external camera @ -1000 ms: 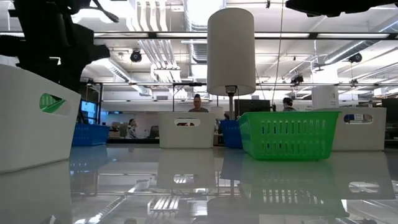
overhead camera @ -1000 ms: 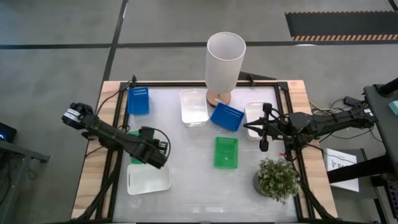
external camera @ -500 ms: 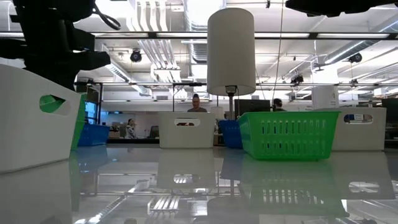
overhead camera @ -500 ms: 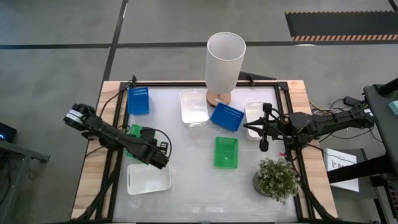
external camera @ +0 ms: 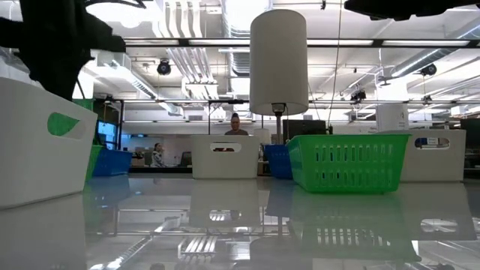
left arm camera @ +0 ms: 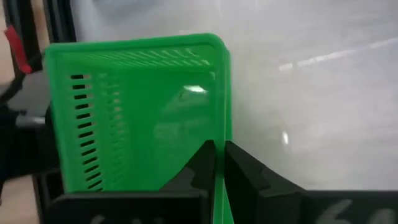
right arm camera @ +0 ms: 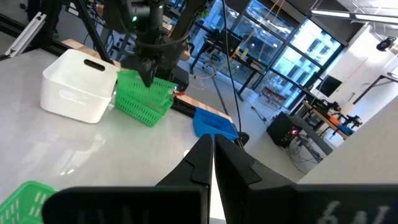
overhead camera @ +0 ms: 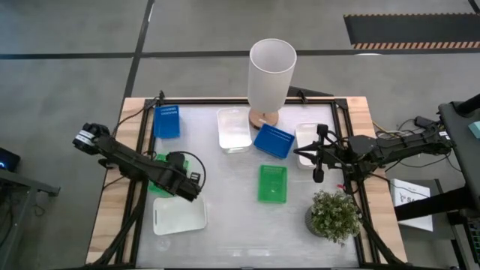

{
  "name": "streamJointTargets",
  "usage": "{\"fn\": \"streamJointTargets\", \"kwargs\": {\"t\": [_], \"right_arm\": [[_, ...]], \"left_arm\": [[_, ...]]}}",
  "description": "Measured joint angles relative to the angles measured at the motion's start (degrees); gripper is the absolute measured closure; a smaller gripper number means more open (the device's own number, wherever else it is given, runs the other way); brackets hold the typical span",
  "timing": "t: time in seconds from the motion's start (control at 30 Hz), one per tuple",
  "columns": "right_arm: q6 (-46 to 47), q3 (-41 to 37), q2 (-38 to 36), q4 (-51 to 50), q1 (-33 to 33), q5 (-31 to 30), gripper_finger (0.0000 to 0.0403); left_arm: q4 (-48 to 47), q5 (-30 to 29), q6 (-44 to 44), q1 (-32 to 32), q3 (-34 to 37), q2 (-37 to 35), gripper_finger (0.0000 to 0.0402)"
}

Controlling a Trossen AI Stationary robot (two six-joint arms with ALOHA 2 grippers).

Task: Stack baskets by color
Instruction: Stack the top green bin on top of the left green bin on the table

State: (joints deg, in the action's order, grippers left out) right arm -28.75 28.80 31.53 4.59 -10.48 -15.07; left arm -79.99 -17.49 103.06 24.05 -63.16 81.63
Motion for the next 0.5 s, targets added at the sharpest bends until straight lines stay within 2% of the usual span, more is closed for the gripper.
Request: {"fn": "streamJointTargets", "kwargs": {"t": [0.17,0.37,0.5], "right_arm": [[-0.3,0.0,0.0,0.0,0.0,0.0,0.0394],[-0.5,0.0,0.0,-0.1,0.0,0.0,0.0394],[-0.7,0.0,0.0,0.0,0.0,0.0,0.0394]], "left_arm": [[0.0,2.9,-2.5,-0.4,-0.5,-1.9,0.0395],[0.2,2.9,-3.0,-0.7,1.4,-2.1,0.0395],[0.3,0.7,-2.9,-0.9,2.2,-2.1,0.0395]]}}
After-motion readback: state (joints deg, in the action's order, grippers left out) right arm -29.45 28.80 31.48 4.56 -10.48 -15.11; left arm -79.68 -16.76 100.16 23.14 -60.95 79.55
